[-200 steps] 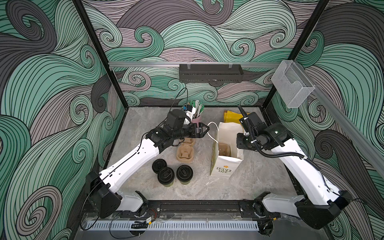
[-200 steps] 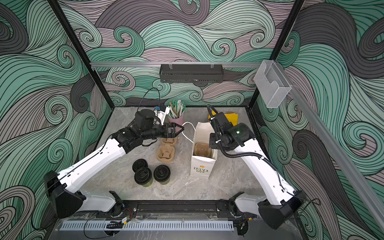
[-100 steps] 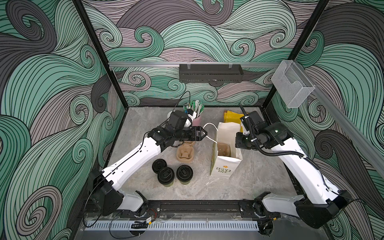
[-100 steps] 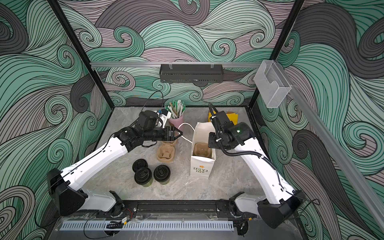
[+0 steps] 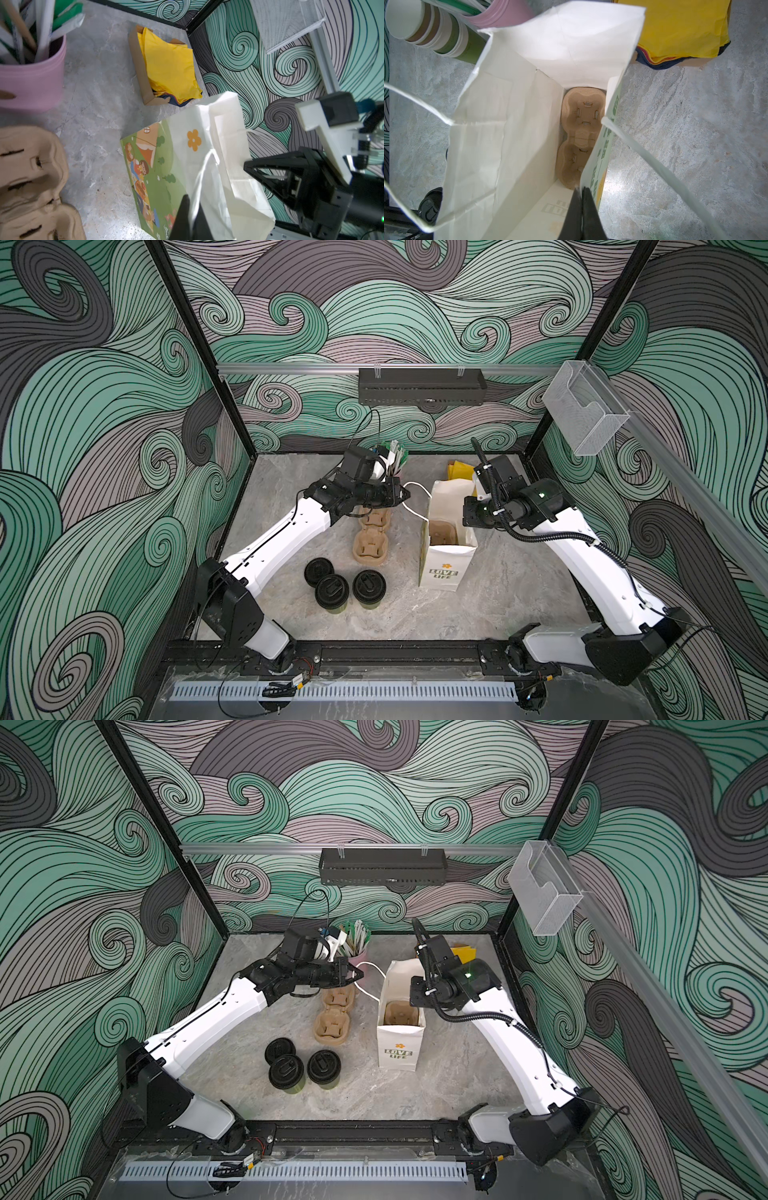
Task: Pack the takeout coffee
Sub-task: 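Draw the right gripper back from the bag while the left keeps holding its rim, then move the right gripper over the green coffee cups while the left releases the bag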
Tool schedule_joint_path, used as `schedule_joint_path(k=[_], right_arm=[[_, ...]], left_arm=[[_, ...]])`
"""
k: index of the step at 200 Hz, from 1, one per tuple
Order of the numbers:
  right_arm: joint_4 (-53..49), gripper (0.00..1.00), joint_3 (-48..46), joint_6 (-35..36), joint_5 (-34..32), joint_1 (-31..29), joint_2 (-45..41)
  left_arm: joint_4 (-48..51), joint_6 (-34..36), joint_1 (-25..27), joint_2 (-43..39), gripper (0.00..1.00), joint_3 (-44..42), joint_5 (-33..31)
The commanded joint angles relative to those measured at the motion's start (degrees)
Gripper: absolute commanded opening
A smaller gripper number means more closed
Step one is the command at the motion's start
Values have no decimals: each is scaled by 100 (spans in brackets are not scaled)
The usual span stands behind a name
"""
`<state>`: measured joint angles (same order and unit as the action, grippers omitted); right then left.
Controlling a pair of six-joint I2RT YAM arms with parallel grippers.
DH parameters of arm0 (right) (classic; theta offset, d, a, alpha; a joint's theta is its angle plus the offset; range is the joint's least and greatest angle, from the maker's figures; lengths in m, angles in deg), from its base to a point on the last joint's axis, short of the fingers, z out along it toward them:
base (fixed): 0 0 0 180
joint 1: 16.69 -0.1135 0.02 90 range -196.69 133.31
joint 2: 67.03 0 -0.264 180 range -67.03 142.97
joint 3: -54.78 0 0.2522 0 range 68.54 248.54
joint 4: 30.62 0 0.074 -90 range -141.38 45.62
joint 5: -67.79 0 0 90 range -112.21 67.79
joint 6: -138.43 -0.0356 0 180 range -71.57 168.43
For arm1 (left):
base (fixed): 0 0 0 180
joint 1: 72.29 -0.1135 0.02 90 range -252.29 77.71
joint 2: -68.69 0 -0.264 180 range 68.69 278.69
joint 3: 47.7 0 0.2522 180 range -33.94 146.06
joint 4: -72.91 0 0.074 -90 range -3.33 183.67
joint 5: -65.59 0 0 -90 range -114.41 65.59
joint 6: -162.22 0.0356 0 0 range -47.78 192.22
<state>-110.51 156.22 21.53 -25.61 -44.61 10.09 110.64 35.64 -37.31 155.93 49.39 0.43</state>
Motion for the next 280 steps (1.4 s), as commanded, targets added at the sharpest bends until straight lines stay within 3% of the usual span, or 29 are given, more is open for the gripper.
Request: schedule_joint_path(k=[1, 98, 104, 113, 136, 158, 169, 206, 233, 261, 280], right_arm=[[364, 0, 225, 200, 6, 48, 148], [635, 3, 102, 502, -45, 258, 328], [621, 9, 100, 510, -30, 276, 294], [587, 19, 125, 518, 16, 295, 256], [359, 41, 247, 594, 124, 305, 119], [-139, 68, 510, 677, 78, 314, -74], [-429, 75, 671, 700, 40, 314, -204], [-1062, 78, 1266, 633, 152, 314, -622], [-1393, 77, 2025, 379, 416, 148, -548], [-1813, 72, 3093, 60, -151, -1033, 49], [-2136, 68, 3687, -251, -457, -1948, 591]], left_arm=[[-244, -23, -44, 6, 0, 251, 214], [-180, -165, -44, 64, 0, 214, -399], [-177, -170, -40, 69, 4, 213, -393], [-149, -174, -44, 75, 19, 222, -392], [-150, -148, -44, 42, 39, 267, -393], [-175, -83, -44, -20, 51, 387, -377], [-155, -50, -44, -78, 58, 450, -367], [-87, 218, -53, -543, 76, 361, -551], [12, 269, -176, -1189, 78, 52, -1126], [285, -187, -520, -1807, 79, -346, -2173], [759, -634, -988, -2111, 78, -512, -2485]])
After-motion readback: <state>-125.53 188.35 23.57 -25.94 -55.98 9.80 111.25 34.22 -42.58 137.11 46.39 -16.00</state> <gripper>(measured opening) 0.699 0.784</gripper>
